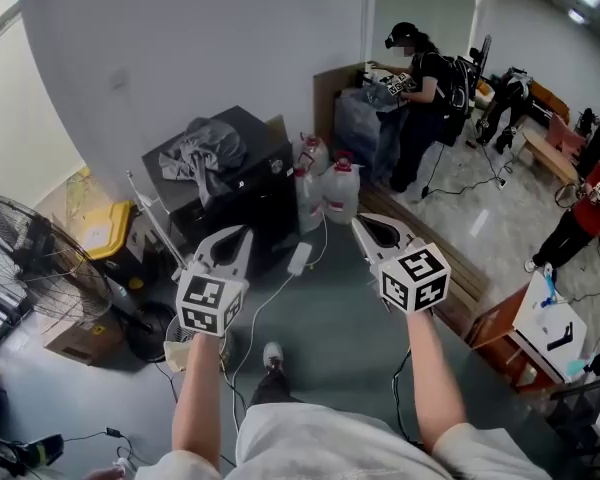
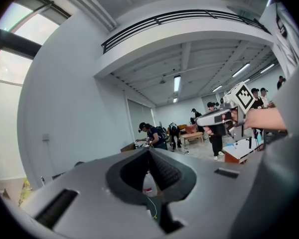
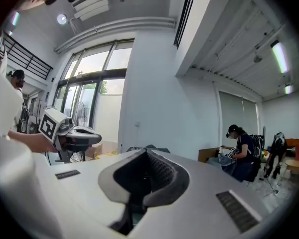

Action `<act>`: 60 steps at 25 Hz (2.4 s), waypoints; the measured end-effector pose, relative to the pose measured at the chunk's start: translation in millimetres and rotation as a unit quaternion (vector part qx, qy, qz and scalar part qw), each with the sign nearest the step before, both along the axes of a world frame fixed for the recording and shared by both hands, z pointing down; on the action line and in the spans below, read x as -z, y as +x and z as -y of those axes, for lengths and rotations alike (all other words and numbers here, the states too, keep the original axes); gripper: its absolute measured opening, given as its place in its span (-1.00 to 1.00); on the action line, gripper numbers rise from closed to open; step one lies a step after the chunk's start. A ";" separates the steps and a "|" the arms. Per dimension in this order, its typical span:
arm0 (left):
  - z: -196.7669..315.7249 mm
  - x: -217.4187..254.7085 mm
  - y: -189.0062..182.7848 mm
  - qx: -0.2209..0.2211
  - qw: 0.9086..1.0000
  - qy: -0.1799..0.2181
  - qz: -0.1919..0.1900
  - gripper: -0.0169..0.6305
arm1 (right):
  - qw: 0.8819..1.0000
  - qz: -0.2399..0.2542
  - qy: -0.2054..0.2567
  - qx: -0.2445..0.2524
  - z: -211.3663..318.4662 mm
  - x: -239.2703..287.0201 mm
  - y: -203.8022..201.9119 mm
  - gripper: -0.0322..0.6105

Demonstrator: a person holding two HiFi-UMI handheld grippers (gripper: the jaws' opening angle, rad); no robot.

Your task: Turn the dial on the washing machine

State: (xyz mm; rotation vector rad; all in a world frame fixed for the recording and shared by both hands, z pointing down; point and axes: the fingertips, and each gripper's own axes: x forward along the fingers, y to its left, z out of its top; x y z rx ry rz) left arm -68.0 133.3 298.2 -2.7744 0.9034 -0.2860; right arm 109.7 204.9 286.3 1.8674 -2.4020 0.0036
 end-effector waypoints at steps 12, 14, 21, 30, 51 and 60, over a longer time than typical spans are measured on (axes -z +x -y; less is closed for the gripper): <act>159.8 -14.2 31.0 -0.004 1.000 -0.007 -0.003 -0.90 | 1.000 -0.016 -0.011 -0.011 156.4 -6.7 32.8 -0.86; 194.6 -13.8 36.7 -0.007 1.000 -0.008 0.001 -0.90 | 1.000 -0.022 -0.011 -0.013 192.4 -2.4 36.3 -0.86; 292.7 -20.1 47.6 -0.006 1.000 -0.019 0.015 -0.90 | 0.999 -0.017 -0.027 -0.014 289.6 -10.8 48.2 -0.86; 359.7 -49.7 47.2 0.002 0.998 -0.051 0.023 -0.90 | 0.998 -0.021 -0.056 -0.012 363.4 -40.7 54.4 -0.85; 420.0 -134.3 57.7 0.134 0.979 -0.146 0.041 -0.90 | 0.974 -0.036 -0.179 0.130 486.5 -162.7 70.5 -0.32; 439.6 -195.4 58.2 0.166 0.967 -0.187 0.052 -0.90 | 0.959 -0.019 -0.238 0.154 542.9 -244.7 53.2 -0.22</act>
